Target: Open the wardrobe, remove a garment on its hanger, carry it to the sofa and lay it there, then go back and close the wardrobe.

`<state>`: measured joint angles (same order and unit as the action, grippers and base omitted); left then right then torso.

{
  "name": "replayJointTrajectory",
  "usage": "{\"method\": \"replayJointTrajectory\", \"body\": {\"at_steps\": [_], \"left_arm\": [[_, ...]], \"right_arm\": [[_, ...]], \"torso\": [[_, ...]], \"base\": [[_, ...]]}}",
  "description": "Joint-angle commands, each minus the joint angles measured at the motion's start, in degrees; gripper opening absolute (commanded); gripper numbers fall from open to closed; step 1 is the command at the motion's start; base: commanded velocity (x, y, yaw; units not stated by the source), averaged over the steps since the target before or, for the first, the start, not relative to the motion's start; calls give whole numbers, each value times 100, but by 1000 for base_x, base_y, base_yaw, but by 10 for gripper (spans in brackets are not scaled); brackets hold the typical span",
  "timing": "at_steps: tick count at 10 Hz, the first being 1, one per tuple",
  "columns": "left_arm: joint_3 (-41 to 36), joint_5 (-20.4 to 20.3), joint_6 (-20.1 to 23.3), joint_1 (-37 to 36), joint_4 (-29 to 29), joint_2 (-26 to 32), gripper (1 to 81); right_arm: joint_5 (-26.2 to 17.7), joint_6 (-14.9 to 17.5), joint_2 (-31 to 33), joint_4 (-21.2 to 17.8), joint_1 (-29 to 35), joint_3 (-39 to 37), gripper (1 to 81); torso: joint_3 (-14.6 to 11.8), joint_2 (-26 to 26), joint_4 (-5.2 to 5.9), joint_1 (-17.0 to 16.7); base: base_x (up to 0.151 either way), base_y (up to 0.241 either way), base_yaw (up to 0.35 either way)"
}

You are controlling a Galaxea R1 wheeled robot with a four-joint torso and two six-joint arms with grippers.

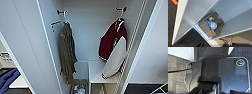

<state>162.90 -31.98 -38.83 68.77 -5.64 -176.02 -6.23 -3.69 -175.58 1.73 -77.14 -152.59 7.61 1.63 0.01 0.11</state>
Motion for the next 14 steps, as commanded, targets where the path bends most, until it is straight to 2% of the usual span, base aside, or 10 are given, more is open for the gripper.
{"method": "replayJointTrajectory", "body": {"at_steps": [1, 2, 4, 5, 7, 8, 10, 12, 14], "left_arm": [[-373, 886, 112, -455, 2032, 216, 811], [-916, 1394, 68, -439, 3005, 470, 811], [-2084, 2534, 68, -438, 3796, 944, 811], [-2403, 3178, 77, -438, 3913, 1068, 811], [-2509, 4353, 312, -404, 3922, 1077, 811], [-2500, 4656, 560, -325, 3922, 1095, 811], [-2351, 4753, 1007, -122, 3922, 1095, 811], [-1982, 4709, 1633, 71, 3931, 884, 811], [-1430, 4543, 1861, 186, 3939, 595, 811]], "right_arm": [[-344, 18, -41, 91, 352, 29, 811], [-344, 9, -41, 169, 344, 29, 811], [-344, 18, -41, 187, 370, 20, 811], [-344, 17, -32, 196, 388, 11, 811], [-344, 18, -32, 423, 414, -15, 811], [-344, 18, -32, 635, 414, -15, 811], [-327, 96, -23, 1712, 379, -15, 811], [-265, 281, -41, 3404, 378, -15, 811], [-230, 317, -32, 4815, 545, -207, 811]], "torso": [[0, 0, 0, 0], [0, 0, 0, 0], [0, 0, 0, 0], [0, 0, 0, 0], [0, 0, 0, 0], [0, 0, 0, 0], [0, 0, 0, 0], [0, 0, 0, 0], [0, 0, 0, 0]], "base": [[0, 0, 0], [0, 0, 0], [0, 0, 0], [0, 0, 0], [0, 0, 0], [0, 0, 0], [0, 0, 0], [0, 0, 0], [0, 0, 0]]}}
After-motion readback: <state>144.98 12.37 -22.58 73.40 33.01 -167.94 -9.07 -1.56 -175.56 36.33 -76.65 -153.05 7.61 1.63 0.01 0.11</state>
